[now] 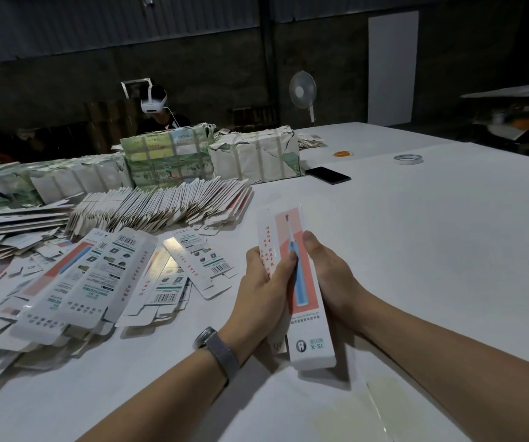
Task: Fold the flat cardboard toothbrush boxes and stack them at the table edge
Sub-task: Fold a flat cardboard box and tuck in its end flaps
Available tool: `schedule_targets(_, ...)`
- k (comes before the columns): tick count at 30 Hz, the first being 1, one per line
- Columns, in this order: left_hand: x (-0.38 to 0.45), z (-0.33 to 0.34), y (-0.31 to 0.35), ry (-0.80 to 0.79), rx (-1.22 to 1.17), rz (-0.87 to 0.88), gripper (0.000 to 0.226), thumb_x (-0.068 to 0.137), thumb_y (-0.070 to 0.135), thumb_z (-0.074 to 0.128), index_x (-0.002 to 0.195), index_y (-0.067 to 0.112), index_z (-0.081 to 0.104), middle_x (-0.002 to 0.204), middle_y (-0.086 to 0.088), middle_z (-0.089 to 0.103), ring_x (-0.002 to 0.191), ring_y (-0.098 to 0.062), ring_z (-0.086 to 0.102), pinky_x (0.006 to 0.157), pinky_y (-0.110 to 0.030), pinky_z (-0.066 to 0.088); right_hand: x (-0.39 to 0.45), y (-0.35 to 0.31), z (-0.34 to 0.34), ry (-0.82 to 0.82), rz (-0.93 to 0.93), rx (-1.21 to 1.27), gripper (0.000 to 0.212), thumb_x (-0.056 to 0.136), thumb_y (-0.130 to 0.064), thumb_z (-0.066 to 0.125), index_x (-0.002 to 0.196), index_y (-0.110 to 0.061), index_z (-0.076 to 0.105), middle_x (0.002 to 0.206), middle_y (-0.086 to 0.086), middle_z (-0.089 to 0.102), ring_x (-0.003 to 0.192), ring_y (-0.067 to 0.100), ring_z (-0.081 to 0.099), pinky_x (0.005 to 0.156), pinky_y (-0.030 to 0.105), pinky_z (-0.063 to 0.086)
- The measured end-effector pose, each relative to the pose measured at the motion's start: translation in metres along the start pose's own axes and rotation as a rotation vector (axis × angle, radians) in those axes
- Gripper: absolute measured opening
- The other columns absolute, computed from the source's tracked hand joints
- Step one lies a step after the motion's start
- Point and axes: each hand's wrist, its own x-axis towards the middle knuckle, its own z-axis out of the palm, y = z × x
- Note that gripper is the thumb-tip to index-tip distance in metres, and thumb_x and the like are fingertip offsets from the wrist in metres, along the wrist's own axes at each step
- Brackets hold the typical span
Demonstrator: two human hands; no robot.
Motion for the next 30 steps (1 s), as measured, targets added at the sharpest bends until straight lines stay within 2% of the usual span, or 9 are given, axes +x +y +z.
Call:
schedule_targets(2,0.0,0.0,-0.001,-0.01,0.012,0.01,0.032,0.096,0.054,0.057,0.107,0.026,0.044,0.079,0.012,0.074,0.074,-0.014,0.076,0.06,-0.02,0.056,-0.001,-0.001,0.001,0.001,-0.011,-0.024,0.025,0.105,-0.046,0.031,0.106,-0.041,0.056,0.081,-0.022,0.074,0.078,0.006,0.074,0.059,0.014,0.054)
schedule_targets(6,-0.003,0.001,-0.001,-0.058,-0.022,0.022,0.018,0.103,0.042,0.047,0.106,0.024,0.043,0.075,0.007,0.071,0.07,-0.014,0.075,0.06,-0.02,0.056,-0.001,-0.001,0.003,-0.004,-0.047,-0.1,0.025,0.105,-0.045,0.033,0.11,-0.04,0.057,0.086,-0.013,0.074,0.081,0.013,0.075,0.063,0.017,0.055)
schedule_targets(8,-0.004,0.0,0.001,-0.095,-0.036,0.027,0.022,0.101,0.045,0.045,0.108,0.024,0.043,0.073,0.008,0.072,0.069,-0.013,0.075,0.059,-0.018,0.055,-0.001,0.0,0.003,-0.009,-0.058,-0.116,0.024,0.104,-0.046,0.035,0.111,-0.039,0.057,0.091,-0.009,0.073,0.082,0.014,0.075,0.064,0.018,0.056)
schedule_targets(12,-0.004,-0.003,0.001,-0.159,-0.051,0.027,0.047,0.092,0.064,0.049,0.111,0.022,0.043,0.074,0.012,0.073,0.069,-0.013,0.075,0.061,-0.019,0.056,-0.001,0.002,0.001,-0.017,-0.073,-0.092,0.029,0.098,-0.052,0.038,0.115,-0.037,0.056,0.097,-0.003,0.073,0.084,0.018,0.075,0.069,0.023,0.059)
schedule_targets(16,0.002,-0.007,-0.003,-0.163,-0.041,0.033,0.045,0.086,0.057,0.043,0.113,0.02,0.046,0.074,0.011,0.074,0.069,-0.012,0.075,0.063,-0.018,0.056,-0.001,0.001,0.001,-0.009,-0.09,-0.05,0.051,0.084,-0.058,0.046,0.12,-0.024,0.059,0.1,0.004,0.075,0.087,0.025,0.075,0.078,0.033,0.062)
schedule_targets(20,0.005,-0.008,-0.007,-0.181,-0.055,0.033,0.044,0.089,0.056,0.044,0.117,0.023,0.05,0.08,0.007,0.075,0.075,-0.016,0.075,0.068,-0.022,0.058,0.001,0.002,-0.001,0.007,-0.082,-0.031,0.052,0.083,-0.056,0.052,0.12,-0.021,0.059,0.101,0.005,0.076,0.088,0.028,0.075,0.083,0.041,0.061)
schedule_targets(26,0.006,-0.005,-0.004,-0.067,-0.153,0.002,0.052,0.084,0.066,0.051,0.112,0.023,0.063,0.089,-0.007,0.076,0.081,-0.026,0.076,0.079,-0.038,0.061,-0.001,0.0,-0.003,-0.017,-0.067,-0.089,0.049,0.081,-0.057,0.055,0.115,-0.022,0.057,0.091,-0.002,0.077,0.083,0.023,0.076,0.075,0.032,0.062)
schedule_targets(30,0.004,-0.011,-0.004,0.0,-0.101,0.029,0.038,0.105,0.052,0.038,0.104,0.027,0.067,0.081,-0.005,0.077,0.073,-0.024,0.076,0.069,-0.03,0.06,-0.003,-0.001,-0.002,-0.029,-0.044,-0.128,0.038,0.086,-0.051,0.058,0.113,-0.024,0.055,0.089,0.0,0.077,0.079,0.024,0.076,0.07,0.032,0.062)
